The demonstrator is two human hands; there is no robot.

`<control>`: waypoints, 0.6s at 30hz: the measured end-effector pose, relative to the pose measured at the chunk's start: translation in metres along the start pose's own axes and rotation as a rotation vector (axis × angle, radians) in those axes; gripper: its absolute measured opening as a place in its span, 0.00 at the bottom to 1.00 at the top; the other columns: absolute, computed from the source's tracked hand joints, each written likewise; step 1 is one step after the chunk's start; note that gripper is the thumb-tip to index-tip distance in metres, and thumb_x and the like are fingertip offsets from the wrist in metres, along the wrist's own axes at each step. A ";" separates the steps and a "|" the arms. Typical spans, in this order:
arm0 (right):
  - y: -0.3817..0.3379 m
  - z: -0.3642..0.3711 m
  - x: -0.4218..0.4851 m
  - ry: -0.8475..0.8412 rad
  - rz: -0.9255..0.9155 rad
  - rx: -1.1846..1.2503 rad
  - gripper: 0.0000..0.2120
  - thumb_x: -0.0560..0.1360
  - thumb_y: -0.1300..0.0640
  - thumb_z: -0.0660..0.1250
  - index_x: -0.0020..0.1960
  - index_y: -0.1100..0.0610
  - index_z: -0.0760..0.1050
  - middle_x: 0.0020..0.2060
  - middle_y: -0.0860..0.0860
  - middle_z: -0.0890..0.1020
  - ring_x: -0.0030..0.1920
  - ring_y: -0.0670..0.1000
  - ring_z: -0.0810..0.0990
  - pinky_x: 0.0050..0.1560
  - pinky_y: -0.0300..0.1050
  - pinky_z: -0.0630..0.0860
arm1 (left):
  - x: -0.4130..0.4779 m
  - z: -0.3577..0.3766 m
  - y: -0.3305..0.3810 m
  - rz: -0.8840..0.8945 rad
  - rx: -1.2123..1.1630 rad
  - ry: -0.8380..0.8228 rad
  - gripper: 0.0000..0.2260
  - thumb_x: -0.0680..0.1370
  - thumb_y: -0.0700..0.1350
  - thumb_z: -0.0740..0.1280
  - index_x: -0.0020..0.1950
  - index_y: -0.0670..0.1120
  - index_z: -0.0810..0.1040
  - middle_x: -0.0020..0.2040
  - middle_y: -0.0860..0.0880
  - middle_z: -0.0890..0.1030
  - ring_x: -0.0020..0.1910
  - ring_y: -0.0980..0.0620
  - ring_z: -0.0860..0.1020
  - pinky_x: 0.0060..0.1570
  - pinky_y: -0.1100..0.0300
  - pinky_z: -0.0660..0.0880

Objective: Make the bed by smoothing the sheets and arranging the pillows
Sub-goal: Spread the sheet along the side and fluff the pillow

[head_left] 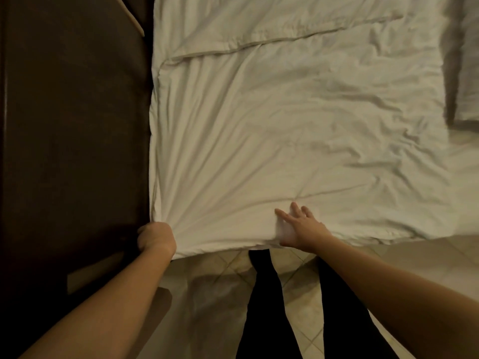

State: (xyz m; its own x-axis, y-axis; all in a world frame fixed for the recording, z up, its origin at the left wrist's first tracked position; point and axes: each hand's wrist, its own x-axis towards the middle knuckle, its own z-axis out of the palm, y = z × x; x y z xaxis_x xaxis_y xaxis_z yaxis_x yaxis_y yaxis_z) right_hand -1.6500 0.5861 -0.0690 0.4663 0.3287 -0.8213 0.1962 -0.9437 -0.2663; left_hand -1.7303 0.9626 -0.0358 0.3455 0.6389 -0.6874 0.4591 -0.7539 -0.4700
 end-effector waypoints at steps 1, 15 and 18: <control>0.001 -0.004 -0.001 0.015 -0.016 0.016 0.44 0.72 0.32 0.67 0.79 0.32 0.44 0.82 0.49 0.48 0.81 0.59 0.49 0.69 0.67 0.69 | 0.001 -0.001 0.001 -0.018 -0.042 0.034 0.17 0.85 0.36 0.54 0.73 0.35 0.70 0.69 0.34 0.73 0.63 0.37 0.77 0.54 0.47 0.80; 0.074 0.002 -0.007 0.114 0.124 0.143 0.32 0.81 0.48 0.61 0.82 0.42 0.52 0.81 0.50 0.52 0.80 0.62 0.53 0.76 0.60 0.61 | 0.007 0.029 0.046 0.396 -0.271 -0.128 0.38 0.80 0.45 0.65 0.85 0.58 0.48 0.85 0.47 0.46 0.80 0.37 0.59 0.77 0.47 0.63; 0.076 -0.001 -0.019 0.151 0.162 0.179 0.35 0.80 0.46 0.63 0.82 0.40 0.50 0.82 0.49 0.53 0.80 0.59 0.55 0.75 0.59 0.65 | 0.001 0.020 0.053 0.354 -0.263 -0.139 0.34 0.80 0.49 0.63 0.85 0.55 0.53 0.83 0.44 0.53 0.78 0.36 0.62 0.76 0.44 0.64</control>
State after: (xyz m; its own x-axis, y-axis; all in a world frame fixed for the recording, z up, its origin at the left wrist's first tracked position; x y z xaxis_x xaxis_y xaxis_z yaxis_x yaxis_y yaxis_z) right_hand -1.6433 0.5078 -0.0734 0.6048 0.1617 -0.7798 -0.0405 -0.9716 -0.2330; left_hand -1.7217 0.9204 -0.0727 0.4134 0.3093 -0.8564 0.5315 -0.8457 -0.0489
